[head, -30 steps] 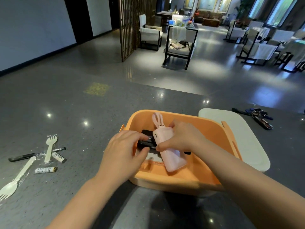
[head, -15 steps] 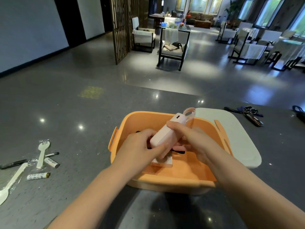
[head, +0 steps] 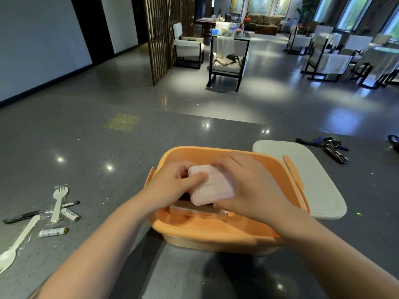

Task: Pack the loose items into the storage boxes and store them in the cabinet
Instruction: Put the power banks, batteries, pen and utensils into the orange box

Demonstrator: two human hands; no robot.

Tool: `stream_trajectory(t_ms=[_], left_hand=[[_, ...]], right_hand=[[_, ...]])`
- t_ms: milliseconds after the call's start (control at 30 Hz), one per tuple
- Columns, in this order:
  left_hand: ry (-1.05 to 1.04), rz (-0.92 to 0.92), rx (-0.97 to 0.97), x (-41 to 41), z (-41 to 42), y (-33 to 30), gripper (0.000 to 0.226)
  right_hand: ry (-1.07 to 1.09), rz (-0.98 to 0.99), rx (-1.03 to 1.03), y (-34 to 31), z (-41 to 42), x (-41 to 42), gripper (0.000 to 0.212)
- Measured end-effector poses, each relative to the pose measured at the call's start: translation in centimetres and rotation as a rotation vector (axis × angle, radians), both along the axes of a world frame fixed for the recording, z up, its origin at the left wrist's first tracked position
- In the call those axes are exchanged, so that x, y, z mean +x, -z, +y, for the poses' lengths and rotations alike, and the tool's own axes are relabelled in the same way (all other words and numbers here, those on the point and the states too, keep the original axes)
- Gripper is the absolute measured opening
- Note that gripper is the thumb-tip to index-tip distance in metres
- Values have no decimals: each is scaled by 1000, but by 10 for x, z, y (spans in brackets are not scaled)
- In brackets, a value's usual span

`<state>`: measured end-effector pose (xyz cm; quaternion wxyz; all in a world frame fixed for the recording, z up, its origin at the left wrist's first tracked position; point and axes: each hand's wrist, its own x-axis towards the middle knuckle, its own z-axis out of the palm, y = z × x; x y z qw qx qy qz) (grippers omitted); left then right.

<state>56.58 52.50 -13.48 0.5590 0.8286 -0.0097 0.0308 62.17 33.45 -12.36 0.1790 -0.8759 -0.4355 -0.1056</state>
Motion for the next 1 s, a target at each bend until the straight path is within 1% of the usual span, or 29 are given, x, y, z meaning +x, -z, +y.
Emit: stream_trajectory(t_ms=[67,167,233,300,400,467,500,600,667,800,867,933,1000], left_hand=[[6,6,-40,-1,-1,1,13],[9,17,-26,-2,1,-1,19],[4,15,14,-2,3,-3,20],[-63,-28,138,-3,11,-3,22],[-188,-104,439,-10,30,0,38],[-203,-119,592,-14,37,6,40],[-193,-120,637,-16,38,10,40],[-187,-132,647,-23,37,23,39],[-221,-163,605,-27,36,29,36],[-306,-165,488,-38,28,31,30],[-353,-184,440,-52,32,30,29],[-444,-196,436,-73,46,31,27],[-553,-175,448,-100,68,37,25]], right_hand=[[-37,3,39,1,1,-1,68],[-88,-54,8,2,0,5,73],[-105,-46,-19,2,1,11,76],[-80,-21,-57,4,6,20,77],[20,37,-170,11,19,37,77],[48,58,-263,21,30,45,74],[54,75,-291,26,35,46,72],[99,145,-284,38,48,49,69],[127,189,-257,39,56,49,66],[136,227,-276,26,52,41,59],[187,215,-203,10,53,31,60],[195,234,30,-11,66,15,51],[83,273,239,-32,93,-16,37]])
